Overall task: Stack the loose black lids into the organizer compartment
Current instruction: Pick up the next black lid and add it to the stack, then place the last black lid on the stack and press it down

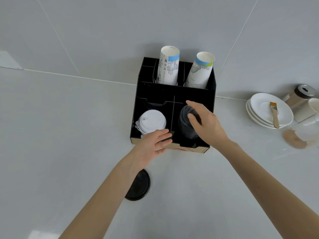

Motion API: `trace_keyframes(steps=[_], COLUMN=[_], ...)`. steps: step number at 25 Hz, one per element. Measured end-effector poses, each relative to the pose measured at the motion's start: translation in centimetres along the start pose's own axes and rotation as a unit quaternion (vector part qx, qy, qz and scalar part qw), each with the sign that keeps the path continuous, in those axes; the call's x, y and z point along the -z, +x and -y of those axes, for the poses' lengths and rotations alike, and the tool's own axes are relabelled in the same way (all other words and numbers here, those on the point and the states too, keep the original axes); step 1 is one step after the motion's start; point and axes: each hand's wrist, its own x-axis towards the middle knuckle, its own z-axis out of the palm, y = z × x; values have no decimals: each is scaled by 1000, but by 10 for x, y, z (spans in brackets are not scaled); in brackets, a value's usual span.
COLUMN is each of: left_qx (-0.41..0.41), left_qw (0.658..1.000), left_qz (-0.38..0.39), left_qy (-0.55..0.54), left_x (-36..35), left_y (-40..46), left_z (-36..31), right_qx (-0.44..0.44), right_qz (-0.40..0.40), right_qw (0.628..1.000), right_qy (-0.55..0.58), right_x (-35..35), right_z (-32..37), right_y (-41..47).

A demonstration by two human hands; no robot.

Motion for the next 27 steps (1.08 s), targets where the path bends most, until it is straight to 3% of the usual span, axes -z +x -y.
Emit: trace_keyframes(steps=[7,13,21,27], left_qx=[-41,-22,-4,-36], left_qw=[965,944,938,932], left_qz=[-103,-207,-209,-214], left_qy=[237,257,277,291], left_x=[52,81,80,69], left_y=[-36,-61,-71,-76], left_z=[30,68,85,79], right_qx=[-25,-127,-212,-212], right_qz=[31,120,169,181], right_qw=[998,982,962,958], right_qy=[48,78,42,69], right_x=[-57,-105,-133,-137], right_z=[27,35,50,55], right_y=[-66,-104,-124,-126])
